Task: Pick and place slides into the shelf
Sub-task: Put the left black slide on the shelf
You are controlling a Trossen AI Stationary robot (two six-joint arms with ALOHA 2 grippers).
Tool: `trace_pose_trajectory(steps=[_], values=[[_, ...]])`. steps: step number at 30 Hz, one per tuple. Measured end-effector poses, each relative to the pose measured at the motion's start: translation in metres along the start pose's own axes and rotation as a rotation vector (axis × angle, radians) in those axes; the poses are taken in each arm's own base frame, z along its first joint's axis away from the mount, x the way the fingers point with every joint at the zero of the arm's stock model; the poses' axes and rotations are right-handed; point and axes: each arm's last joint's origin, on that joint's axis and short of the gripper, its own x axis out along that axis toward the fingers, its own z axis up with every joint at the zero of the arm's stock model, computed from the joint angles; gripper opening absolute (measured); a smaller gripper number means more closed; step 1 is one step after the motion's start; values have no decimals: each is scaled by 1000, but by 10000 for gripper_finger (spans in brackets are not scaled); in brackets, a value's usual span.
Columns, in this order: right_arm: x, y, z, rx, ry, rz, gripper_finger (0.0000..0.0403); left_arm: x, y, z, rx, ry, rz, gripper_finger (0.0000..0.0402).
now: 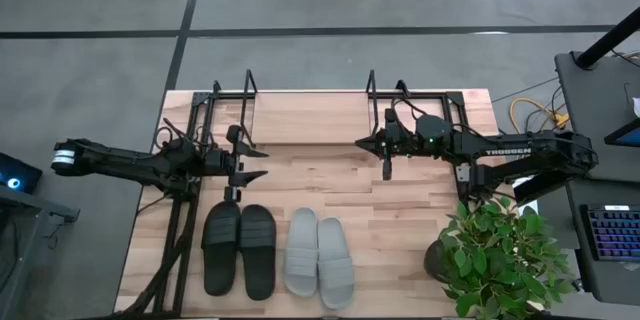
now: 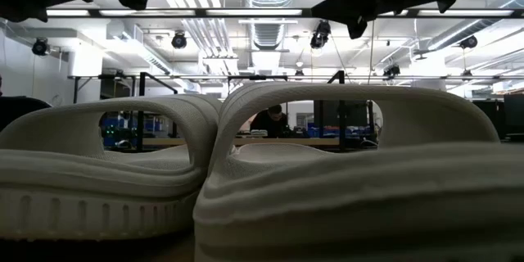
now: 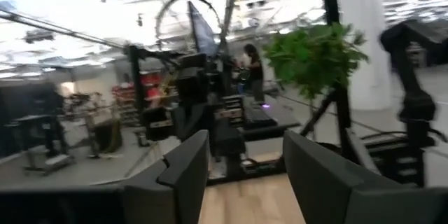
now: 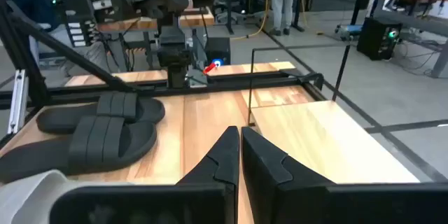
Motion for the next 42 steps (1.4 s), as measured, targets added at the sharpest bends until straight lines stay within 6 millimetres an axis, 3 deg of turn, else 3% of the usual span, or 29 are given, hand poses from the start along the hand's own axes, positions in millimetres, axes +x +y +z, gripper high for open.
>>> trace_pose_trajectory(steps=[7,16,24,35,42], values=[[5,20,-1,-95,-43,395,19,1,1,6,-39,28,-12,171],[16,30,-7,-112,-52,428,96,2,1,5,-36,39,-9,171],[42,32,-9,-84,-9,434,156,3,1,4,-30,39,-5,171],[97,34,-14,-29,97,439,157,4,1,3,-31,49,-1,171],[125,37,-11,-1,323,445,147,3,0,-4,-122,147,-8,171]])
